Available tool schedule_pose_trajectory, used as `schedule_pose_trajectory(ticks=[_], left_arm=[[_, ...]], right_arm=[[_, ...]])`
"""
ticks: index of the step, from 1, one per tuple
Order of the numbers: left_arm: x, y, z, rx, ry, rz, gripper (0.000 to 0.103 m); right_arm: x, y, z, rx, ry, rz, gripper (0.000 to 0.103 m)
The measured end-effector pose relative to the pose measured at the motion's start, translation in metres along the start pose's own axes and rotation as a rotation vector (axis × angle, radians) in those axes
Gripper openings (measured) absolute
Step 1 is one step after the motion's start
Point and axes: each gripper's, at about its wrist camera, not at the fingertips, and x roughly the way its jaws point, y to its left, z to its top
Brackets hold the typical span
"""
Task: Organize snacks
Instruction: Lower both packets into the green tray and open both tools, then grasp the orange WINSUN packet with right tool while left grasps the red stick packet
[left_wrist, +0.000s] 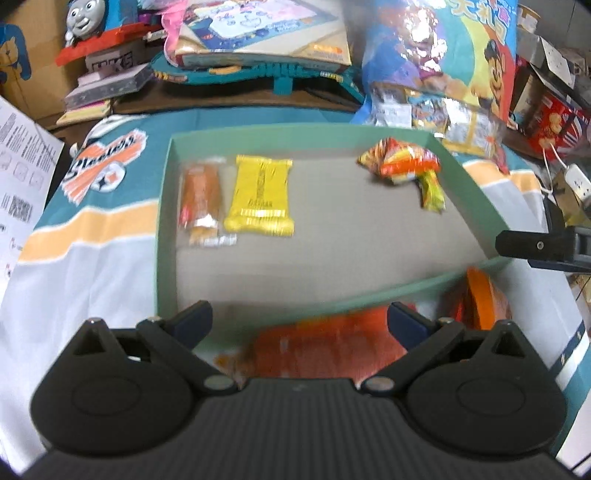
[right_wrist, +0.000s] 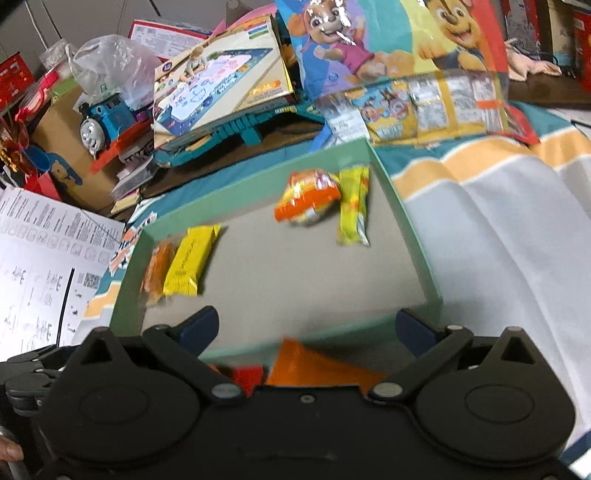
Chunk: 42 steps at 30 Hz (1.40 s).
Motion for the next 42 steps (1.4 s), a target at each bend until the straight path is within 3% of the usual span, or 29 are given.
schedule_pose_trajectory(ticks=[8, 21, 26, 28, 37, 42], left_arm=[[0.002, 0.009, -0.030, -0.007, 0.047, -0.003, 0.103], [0.029, -0.012, -0.036, 0.065, 0.086, -0.003, 0.102], [0.026, -0.019, -0.042, 0.095, 0.065, -0.012, 0.085], [0.021, -0.022, -0.046, 0.107, 0.057, -0.019, 0.069], [0.007, -0.041, -0.075, 0.167, 0.084, -0.101, 0.066], [0.005, -0.051, -0.094, 0.173, 0.139, -0.166, 0.066]], right_arm=[[0.008, -0.007, -0.017, -0.015, 0.017, 0.017, 0.103], [0.034, -0.019, -0.030, 0.017, 0.089, 0.100, 0.103], [0.036, -0.012, -0.039, -0.011, 0.138, 0.112, 0.103], [0.036, -0.010, -0.043, -0.016, 0.153, 0.116, 0.103], [0.018, -0.016, -0.070, 0.005, 0.184, 0.109, 0.103], [0.005, -0.016, -0.086, 0.017, 0.182, 0.106, 0.103]])
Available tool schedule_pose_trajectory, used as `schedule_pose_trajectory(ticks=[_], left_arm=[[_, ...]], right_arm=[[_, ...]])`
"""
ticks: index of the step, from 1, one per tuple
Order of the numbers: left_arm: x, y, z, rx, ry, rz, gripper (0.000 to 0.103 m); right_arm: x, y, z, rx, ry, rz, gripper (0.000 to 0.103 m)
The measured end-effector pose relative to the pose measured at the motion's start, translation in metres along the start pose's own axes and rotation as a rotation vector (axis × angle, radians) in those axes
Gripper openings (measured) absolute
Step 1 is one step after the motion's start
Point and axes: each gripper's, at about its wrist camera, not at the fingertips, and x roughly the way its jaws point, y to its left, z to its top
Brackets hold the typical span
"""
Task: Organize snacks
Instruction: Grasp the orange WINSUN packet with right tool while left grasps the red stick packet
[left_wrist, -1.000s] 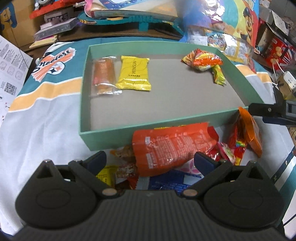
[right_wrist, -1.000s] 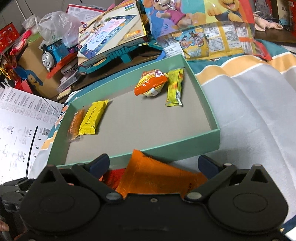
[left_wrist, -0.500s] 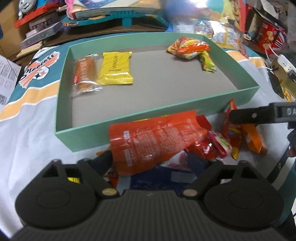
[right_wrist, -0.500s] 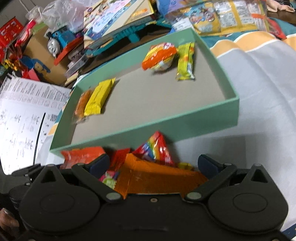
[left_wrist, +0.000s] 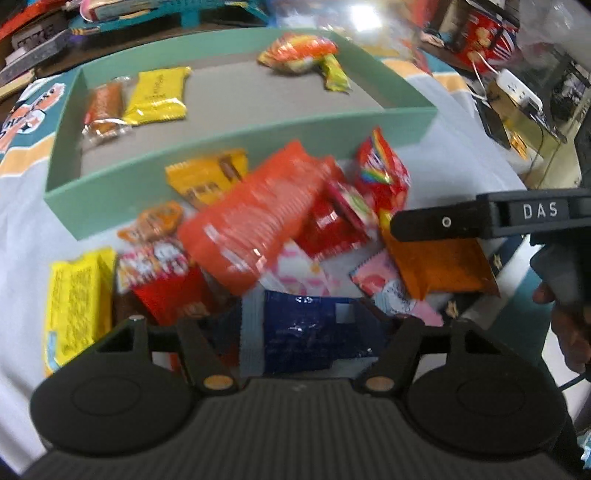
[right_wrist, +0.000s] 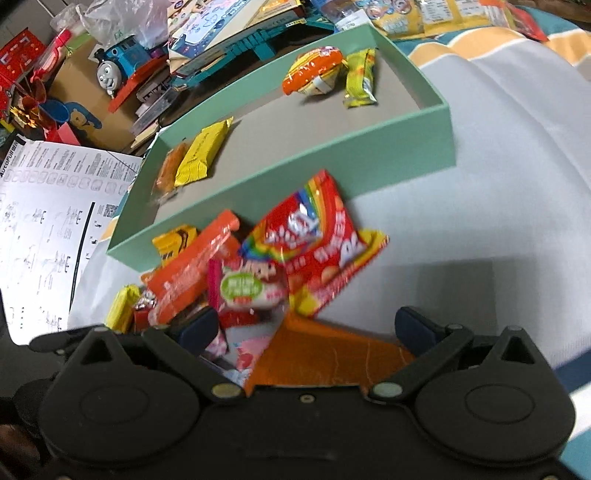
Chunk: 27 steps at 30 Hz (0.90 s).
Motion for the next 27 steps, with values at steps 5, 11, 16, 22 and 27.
schedule_pose_trajectory(ticks=[5, 11, 16, 22, 27], left_arm=[[-0.014, 0.005, -0.004, -0.013, -0.037, 0.016, 0.067], [-0.024, 0.027, 0.002, -0.078, -0.072, 0.059, 0.069], [-0.025, 0.035, 0.004, -0.102, -0.080, 0.074, 0.073], [-0.018, 0.023, 0.014, -0.033, -0.097, 0.077, 0.073], [0.000, 0.012, 0.032, 0.035, -0.089, 0.094, 0.073]], right_arm=[[-0.010, 0.002, -0.011, -0.009, 0.020, 0.013, 0.103], [-0.024, -0.004, -0.021, -0.024, 0.034, 0.014, 0.103], [-0.032, 0.004, -0.032, -0.076, 0.044, -0.006, 0.103], [-0.026, 0.031, -0.053, -0.287, 0.046, -0.204, 0.072], [-0.030, 0.029, -0.051, -0.258, -0.006, -0.272, 0.057]])
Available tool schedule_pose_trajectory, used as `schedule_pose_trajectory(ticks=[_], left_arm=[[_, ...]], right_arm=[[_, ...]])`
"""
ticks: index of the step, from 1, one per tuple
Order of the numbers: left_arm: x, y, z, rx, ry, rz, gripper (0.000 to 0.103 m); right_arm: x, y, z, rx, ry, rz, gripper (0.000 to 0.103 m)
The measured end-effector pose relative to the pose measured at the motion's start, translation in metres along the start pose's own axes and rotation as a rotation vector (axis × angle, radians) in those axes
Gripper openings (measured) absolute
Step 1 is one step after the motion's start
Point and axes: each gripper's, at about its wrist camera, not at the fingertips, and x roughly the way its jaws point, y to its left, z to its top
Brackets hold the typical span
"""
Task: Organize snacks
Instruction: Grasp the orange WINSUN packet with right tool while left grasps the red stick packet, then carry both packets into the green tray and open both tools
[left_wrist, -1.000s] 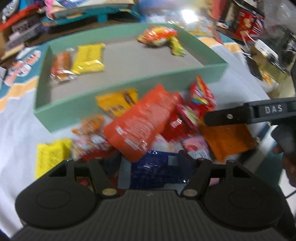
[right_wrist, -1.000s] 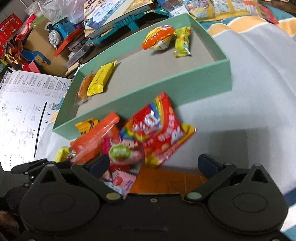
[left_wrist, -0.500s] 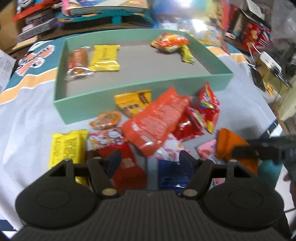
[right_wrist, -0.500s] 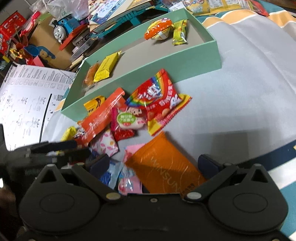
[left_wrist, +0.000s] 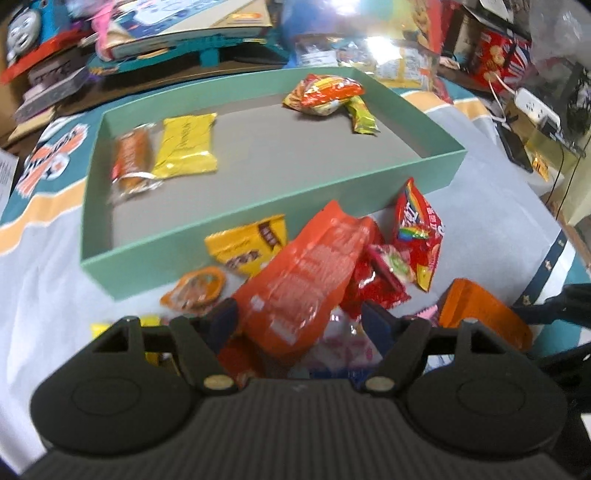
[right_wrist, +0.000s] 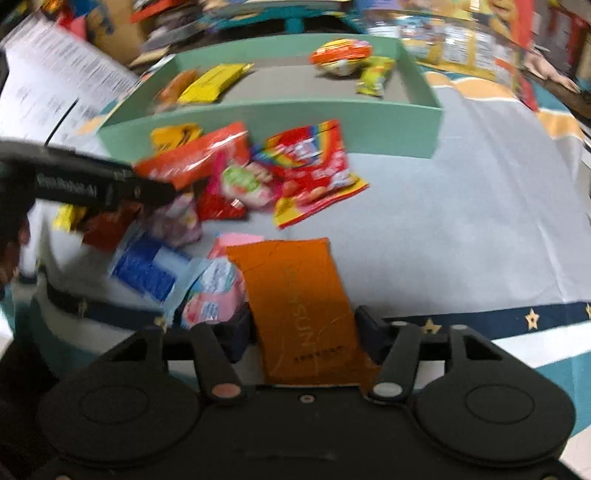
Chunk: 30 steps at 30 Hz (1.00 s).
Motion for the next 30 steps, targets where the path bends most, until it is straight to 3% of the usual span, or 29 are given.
schedule_pose_trajectory(ticks=[5, 7, 9, 10, 14, 20, 22, 27, 29, 30], left_arm=[[0.021, -0.012, 0.011, 0.068, 0.030, 0.008, 0.071], [0.025, -0.016, 0.009, 0.090, 0.031, 0.024, 0.045], [0.022, -0.019, 0.005, 0.092, 0.027, 0.020, 0.036], [0.019, -0.019, 0.003, 0.085, 0.026, 0.017, 0.025], [0.006, -0.012, -0.005, 0.003, 0.057, -0.051, 0.024], [0.013, -0.012, 0.000, 0.022, 0.086, -0.024, 0.030], [0.018, -0.017, 0.005, 0.049, 0.088, -0.011, 0.043], [0.034, -0.033, 0.013, 0.132, 0.088, 0.020, 0.053], [0.035, -0.036, 0.015, 0.146, 0.083, 0.005, 0.038], [0.033, -0.038, 0.015, 0.152, 0.075, 0.014, 0.019]], right_arm=[[0.001, -0.022, 0.004, 0.131, -0.026, 0.017, 0.057], [0.001, -0.025, 0.004, 0.138, -0.037, 0.019, 0.057], [0.002, -0.028, 0.004, 0.150, -0.049, 0.024, 0.057], [0.002, -0.029, 0.005, 0.160, -0.055, 0.028, 0.057], [0.005, -0.034, 0.008, 0.209, -0.080, 0.042, 0.057], [0.014, -0.031, 0.014, 0.197, -0.103, 0.042, 0.058], [0.014, -0.032, 0.014, 0.200, -0.107, 0.047, 0.058], [0.014, -0.034, 0.014, 0.206, -0.110, 0.057, 0.059], [0.013, -0.034, 0.014, 0.210, -0.109, 0.058, 0.058], [0.013, -0.034, 0.014, 0.216, -0.109, 0.057, 0.057]])
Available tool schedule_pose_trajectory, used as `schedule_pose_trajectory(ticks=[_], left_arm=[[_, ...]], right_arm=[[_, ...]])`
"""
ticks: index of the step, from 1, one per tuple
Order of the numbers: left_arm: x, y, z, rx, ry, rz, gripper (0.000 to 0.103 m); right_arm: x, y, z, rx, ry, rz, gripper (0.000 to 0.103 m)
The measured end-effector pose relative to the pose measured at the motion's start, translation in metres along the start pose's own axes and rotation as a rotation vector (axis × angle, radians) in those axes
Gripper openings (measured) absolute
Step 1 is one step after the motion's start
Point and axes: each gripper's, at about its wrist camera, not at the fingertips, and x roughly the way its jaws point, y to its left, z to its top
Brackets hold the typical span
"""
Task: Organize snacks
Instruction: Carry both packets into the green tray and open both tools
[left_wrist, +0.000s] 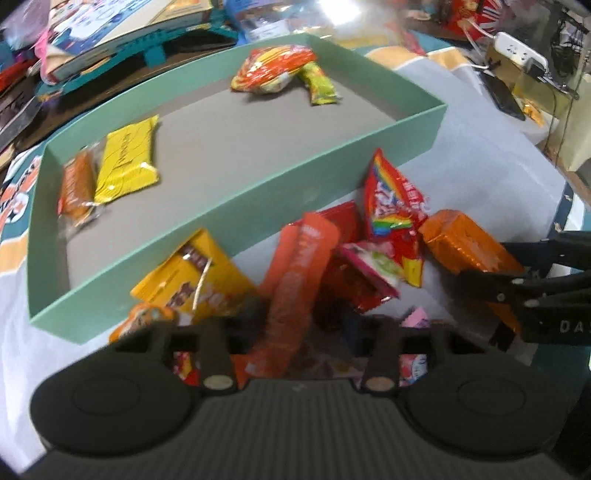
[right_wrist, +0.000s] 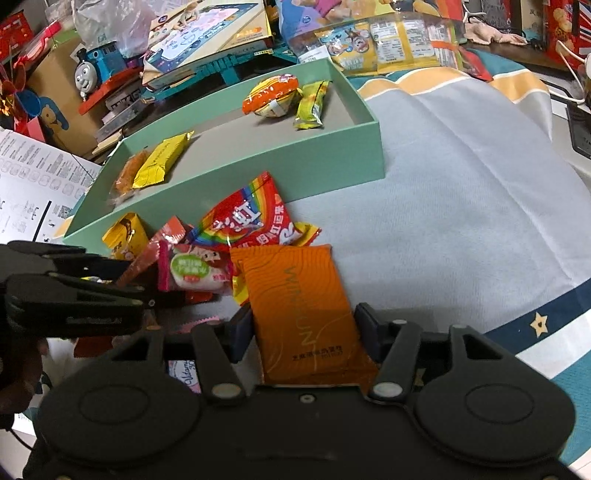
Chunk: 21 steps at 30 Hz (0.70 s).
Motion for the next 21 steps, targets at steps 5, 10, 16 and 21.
schedule_pose_trajectory(ticks=[5, 10, 16, 21], left_arm=[[-0.022, 0.009, 0.000, -0.068, -0.043, 0.001, 0.018], [-0.054, 0.029, 0.004, -0.150, -0.115, -0.038, 0.017], [-0.080, 0.068, 0.018, -0.230, -0.217, -0.007, 0.018], [-0.076, 0.118, 0.030, -0.320, -0.216, 0.049, 0.018]], right_arm=[[-0.006, -0.008, 0.006, 0.081, 0.001, 0.016, 0.055], [-0.020, -0.004, 0.017, 0.090, -0.029, 0.026, 0.055], [-0.037, 0.013, 0.047, 0.060, -0.075, 0.057, 0.055], [-0.033, 0.023, 0.081, 0.060, -0.113, 0.076, 0.055]])
